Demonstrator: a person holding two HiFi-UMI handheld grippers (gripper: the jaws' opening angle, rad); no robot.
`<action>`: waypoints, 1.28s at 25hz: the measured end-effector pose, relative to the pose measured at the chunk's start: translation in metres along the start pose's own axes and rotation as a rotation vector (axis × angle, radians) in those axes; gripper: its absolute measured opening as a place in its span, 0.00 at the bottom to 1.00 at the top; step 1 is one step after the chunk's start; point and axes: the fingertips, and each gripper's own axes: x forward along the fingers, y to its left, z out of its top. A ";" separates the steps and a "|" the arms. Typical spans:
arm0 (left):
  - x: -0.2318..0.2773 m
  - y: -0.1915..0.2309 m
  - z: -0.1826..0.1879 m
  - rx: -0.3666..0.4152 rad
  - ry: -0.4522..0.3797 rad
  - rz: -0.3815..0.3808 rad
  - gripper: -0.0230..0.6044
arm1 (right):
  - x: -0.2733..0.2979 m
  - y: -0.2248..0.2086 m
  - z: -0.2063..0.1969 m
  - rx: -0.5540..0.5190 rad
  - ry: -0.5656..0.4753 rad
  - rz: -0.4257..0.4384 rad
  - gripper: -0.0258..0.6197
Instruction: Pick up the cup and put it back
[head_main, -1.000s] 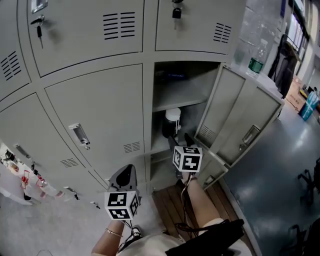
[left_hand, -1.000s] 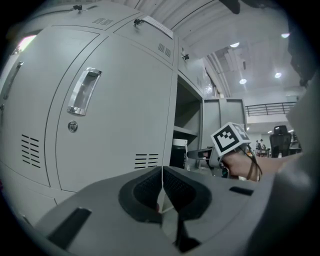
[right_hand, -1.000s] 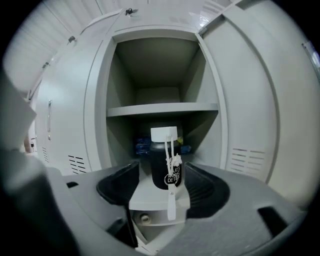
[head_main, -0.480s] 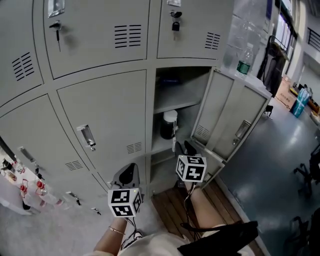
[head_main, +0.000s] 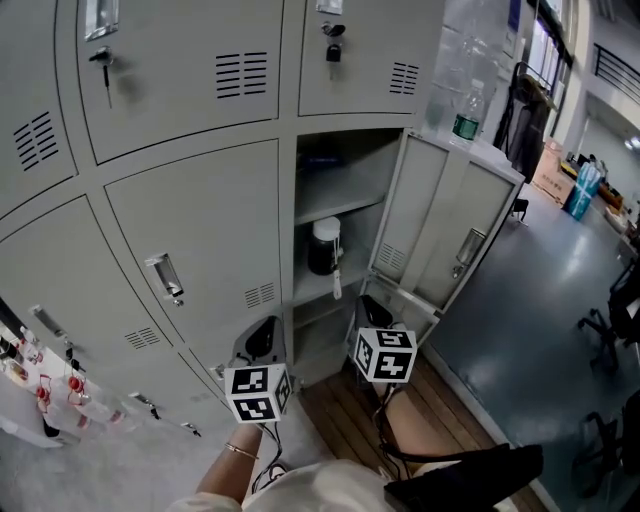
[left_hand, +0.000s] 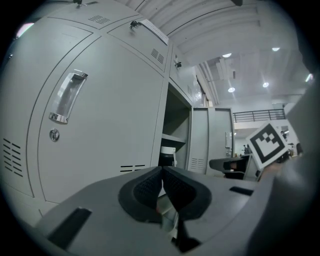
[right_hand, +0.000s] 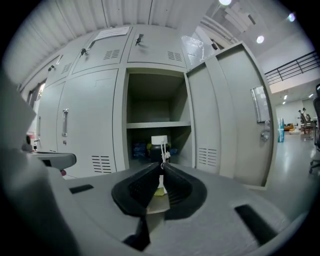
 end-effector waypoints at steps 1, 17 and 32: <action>0.002 -0.001 0.000 -0.002 -0.001 -0.003 0.05 | -0.003 -0.001 -0.002 0.004 0.001 -0.007 0.05; 0.035 -0.023 -0.004 -0.011 0.019 -0.043 0.05 | -0.036 -0.036 -0.025 0.025 0.039 -0.085 0.03; 0.041 -0.027 -0.005 0.018 0.032 -0.031 0.05 | -0.036 -0.049 -0.021 0.002 0.034 -0.111 0.03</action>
